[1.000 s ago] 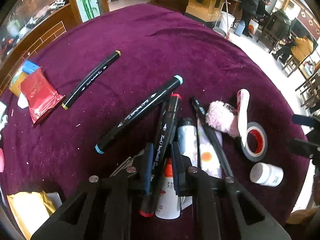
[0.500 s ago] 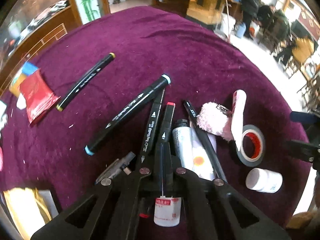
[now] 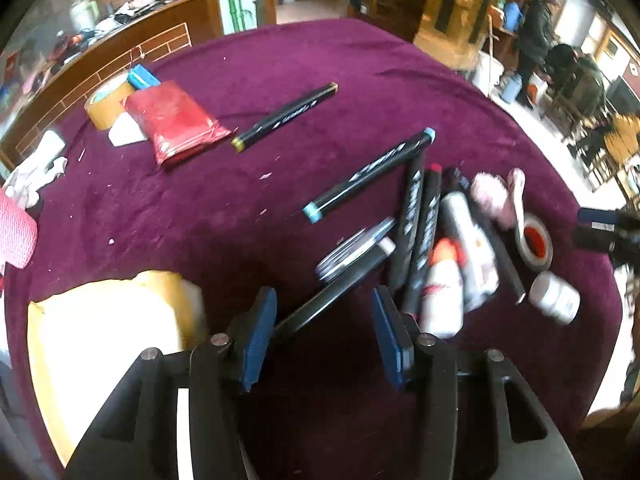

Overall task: Organize objects
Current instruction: 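Close the left gripper on a black marker and lift it, then hold the black marker in the left gripper while the right gripper grasps the white pill bottle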

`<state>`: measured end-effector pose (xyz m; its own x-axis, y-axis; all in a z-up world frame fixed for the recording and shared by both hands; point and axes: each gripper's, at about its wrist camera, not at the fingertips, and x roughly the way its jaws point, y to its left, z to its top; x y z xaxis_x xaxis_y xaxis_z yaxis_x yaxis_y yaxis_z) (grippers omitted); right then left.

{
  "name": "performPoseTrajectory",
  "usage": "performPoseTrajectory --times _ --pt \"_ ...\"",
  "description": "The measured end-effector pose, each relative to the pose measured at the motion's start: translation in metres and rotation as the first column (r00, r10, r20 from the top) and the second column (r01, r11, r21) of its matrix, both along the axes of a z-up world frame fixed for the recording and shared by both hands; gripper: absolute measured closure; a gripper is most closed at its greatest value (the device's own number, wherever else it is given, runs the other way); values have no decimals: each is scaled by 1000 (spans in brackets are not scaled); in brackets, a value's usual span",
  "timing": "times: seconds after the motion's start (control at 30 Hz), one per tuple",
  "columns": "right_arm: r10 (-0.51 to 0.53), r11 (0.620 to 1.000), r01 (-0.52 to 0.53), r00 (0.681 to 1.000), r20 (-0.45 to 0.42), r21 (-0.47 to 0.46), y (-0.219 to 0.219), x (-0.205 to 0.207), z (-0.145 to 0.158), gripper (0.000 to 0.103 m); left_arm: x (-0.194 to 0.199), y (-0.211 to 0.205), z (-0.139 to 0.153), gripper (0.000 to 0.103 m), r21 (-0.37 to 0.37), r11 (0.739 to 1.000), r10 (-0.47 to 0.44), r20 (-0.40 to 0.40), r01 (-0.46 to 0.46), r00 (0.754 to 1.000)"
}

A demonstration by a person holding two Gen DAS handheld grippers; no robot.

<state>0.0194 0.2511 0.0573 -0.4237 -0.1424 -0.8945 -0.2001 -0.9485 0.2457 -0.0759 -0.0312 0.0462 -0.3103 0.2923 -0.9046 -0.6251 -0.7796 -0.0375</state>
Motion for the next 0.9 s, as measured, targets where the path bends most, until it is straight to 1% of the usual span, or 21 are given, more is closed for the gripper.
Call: performPoseTrajectory --times 0.1,0.2,0.27,0.3,0.33,0.4,0.47,0.57,0.63,0.73,0.77,0.83,0.87,0.9 --pt "5 1000 -5 1000 3 4 -3 2 -2 0 -1 -1 -6 61 -41 997 -69 -7 69 998" --pt "-6 1000 6 1000 13 -2 -2 2 -5 0 3 12 -14 61 -94 985 -148 0 147 989" --pt "-14 1000 14 1000 17 -4 -2 3 -5 0 8 28 -27 61 -162 969 -188 8 187 982" --pt "-16 1000 16 1000 17 -3 -2 4 -4 0 12 35 -34 63 -199 961 -197 1 193 980" --pt "-18 1000 18 1000 15 1 -1 4 -3 0 14 36 -32 74 -173 967 -191 -11 187 981" --pt "-22 1000 21 1000 9 4 1 6 -2 0 16 37 -32 92 -117 981 -154 37 157 987" --pt "-21 1000 21 1000 9 -5 3 7 -3 0 21 37 -32 92 -109 985 -127 35 130 991" --pt "3 1000 -3 1000 9 -22 3 11 -4 0 27 27 -28 92 -42 996 -72 61 75 996" --pt "42 998 -42 999 8 -36 -2 16 -5 0 35 19 -20 92 6 999 -37 68 37 997" --pt "125 992 -125 992 12 -30 -17 21 -7 0 43 6 -6 92 70 997 5 63 -9 998" --pt "154 988 -153 988 17 -17 -24 22 -8 0 47 0 0 92 99 995 20 64 -26 998" --pt "203 978 -204 979 28 49 -40 24 -11 1 52 -6 8 92 136 989 46 68 -55 997" --pt "222 971 -225 974 36 83 -47 24 -13 6 55 -9 11 92 153 986 59 69 -69 996" --pt "237 964 -241 970 49 113 -53 23 -17 14 58 -12 13 92 171 982 72 68 -82 995"
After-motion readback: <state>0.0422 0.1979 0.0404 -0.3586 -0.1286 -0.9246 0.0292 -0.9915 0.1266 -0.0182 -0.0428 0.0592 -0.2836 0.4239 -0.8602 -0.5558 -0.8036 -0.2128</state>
